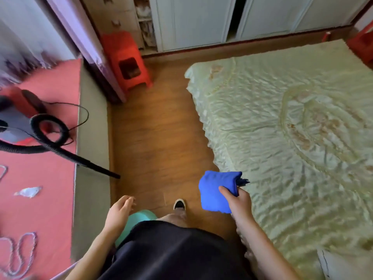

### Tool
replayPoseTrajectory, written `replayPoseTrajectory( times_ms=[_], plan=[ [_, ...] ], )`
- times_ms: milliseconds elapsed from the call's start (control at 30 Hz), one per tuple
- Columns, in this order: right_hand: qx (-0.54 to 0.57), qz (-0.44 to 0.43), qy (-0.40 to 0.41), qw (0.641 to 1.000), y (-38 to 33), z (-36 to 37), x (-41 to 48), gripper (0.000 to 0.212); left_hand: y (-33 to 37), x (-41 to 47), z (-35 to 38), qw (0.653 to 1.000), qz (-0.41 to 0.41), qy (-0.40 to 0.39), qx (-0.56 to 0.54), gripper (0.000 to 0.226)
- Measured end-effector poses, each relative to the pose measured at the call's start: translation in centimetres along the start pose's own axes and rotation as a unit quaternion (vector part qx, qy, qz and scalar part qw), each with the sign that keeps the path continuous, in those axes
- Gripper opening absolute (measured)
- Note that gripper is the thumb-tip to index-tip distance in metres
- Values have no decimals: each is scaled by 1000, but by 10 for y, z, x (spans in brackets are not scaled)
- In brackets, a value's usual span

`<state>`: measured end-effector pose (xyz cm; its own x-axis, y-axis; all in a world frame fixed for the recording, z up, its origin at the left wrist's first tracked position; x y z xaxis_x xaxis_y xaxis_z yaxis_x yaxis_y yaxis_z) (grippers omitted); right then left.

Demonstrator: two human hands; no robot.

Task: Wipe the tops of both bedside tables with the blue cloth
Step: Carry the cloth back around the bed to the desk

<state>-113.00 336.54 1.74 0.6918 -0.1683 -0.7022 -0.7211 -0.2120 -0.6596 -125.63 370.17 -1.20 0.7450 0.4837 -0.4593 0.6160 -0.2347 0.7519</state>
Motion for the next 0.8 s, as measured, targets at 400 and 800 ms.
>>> replayPoseTrajectory(
  times_ms=[400, 800],
  plan=[
    [-77, -39, 17, 996, -179, 66, 124, 14, 114, 179, -46, 998, 34, 34, -51, 24],
    [-119, -60, -41, 990, -398, 175, 308, 11, 210, 375, -57, 994, -49, 80, -51, 27]
  ],
)
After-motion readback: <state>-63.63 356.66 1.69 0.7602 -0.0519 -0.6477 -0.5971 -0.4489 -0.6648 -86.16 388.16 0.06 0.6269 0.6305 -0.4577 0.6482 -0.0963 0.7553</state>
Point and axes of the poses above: each hand's wrist, its own x-axis towards the middle knuckle, its own z-axis out of the palm, y = z × x, the point moved 3 cm from there along x, towards the middle knuckle, and after that the axes turned 11 degrees about z, right-handed, at the moved point
